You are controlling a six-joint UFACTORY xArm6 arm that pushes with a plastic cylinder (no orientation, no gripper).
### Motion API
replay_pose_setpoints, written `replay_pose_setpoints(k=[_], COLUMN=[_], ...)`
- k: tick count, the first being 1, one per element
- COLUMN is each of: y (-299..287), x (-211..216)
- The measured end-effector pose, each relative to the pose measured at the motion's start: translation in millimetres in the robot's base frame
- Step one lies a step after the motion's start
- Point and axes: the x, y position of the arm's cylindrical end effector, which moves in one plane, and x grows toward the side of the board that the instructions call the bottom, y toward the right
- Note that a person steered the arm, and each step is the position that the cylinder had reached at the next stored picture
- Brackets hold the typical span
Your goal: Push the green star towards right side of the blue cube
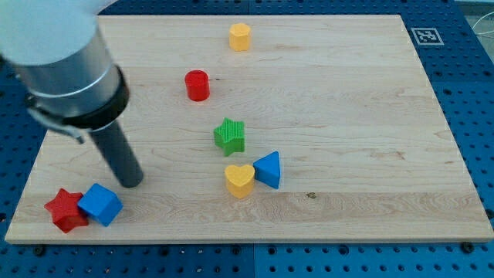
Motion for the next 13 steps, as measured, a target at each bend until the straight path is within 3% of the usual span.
replay_pose_setpoints(k=[2, 5, 8, 13], y=[57, 96, 177, 139], x=[-42, -100, -83, -70])
